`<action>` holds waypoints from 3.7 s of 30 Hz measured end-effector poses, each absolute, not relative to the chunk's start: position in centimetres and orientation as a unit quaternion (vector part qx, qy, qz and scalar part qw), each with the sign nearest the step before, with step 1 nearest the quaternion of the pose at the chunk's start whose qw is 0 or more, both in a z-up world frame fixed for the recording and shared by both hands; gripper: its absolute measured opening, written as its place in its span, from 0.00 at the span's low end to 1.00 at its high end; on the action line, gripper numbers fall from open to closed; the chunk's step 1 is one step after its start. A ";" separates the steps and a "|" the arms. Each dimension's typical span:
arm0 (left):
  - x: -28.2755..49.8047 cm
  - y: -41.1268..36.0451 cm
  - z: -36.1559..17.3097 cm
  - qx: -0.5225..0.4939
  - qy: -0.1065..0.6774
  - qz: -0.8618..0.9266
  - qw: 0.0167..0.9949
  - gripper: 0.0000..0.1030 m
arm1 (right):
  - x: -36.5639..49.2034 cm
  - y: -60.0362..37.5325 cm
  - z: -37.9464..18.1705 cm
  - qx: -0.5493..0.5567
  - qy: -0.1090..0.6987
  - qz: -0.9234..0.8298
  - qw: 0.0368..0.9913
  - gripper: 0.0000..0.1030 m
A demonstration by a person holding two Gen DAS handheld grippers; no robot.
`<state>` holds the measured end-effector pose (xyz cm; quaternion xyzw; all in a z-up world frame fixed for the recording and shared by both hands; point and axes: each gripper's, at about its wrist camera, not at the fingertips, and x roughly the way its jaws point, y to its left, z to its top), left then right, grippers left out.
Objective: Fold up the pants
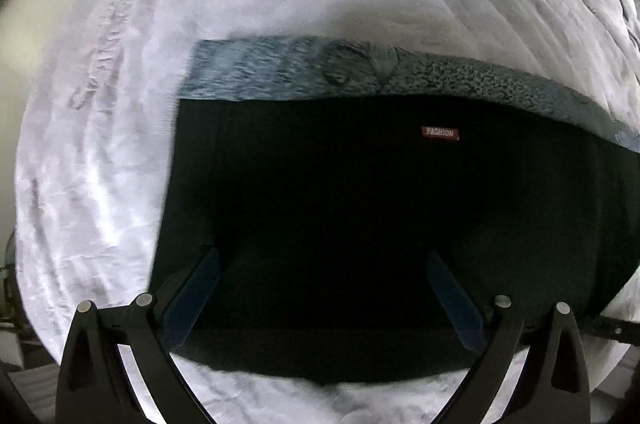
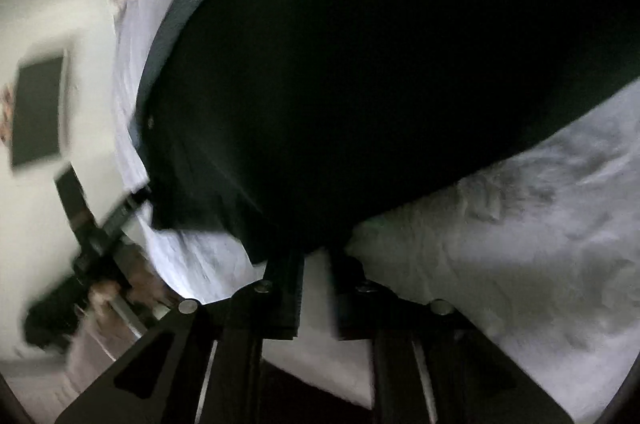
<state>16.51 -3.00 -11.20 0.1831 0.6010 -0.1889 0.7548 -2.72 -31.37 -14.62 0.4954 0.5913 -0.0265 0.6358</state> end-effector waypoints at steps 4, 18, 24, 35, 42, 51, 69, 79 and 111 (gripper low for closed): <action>16.9 -0.1 -9.5 0.150 0.581 -0.189 0.778 1.00 | 1.9 -30.5 -8.9 0.392 0.601 0.034 0.695 0.41; 16.7 5.6 -13.8 0.071 0.596 -0.176 0.781 1.00 | 32.8 -13.1 -10.1 0.027 0.631 0.247 0.735 0.52; 16.5 6.7 -13.2 0.047 0.598 -0.173 0.781 1.00 | 32.0 -10.6 -8.6 -0.025 0.626 0.277 0.728 0.08; 18.3 7.2 -9.9 0.050 0.571 -0.167 0.803 1.00 | 32.7 -12.8 -10.7 0.066 0.640 0.190 0.742 0.24; 22.6 2.1 -12.4 0.101 0.573 -0.118 0.805 1.00 | 24.8 -20.7 -8.7 0.151 0.644 0.094 0.744 0.26; 22.4 3.8 -11.6 0.114 0.589 -0.109 0.793 1.00 | 18.0 -28.6 -9.7 0.173 0.636 -0.062 0.750 0.46; 9.0 -6.9 -3.9 0.212 0.606 -0.263 0.720 1.00 | -3.5 -31.1 -3.7 0.342 0.601 -0.161 0.704 0.68; 8.8 -8.6 -0.5 0.225 0.565 -0.305 0.733 1.00 | -4.5 -30.2 0.0 0.351 0.550 -0.201 0.730 0.68; 1.2 -25.1 0.1 0.264 0.588 -0.247 0.724 1.00 | -11.8 -44.4 -0.6 0.385 0.547 -0.166 0.725 0.68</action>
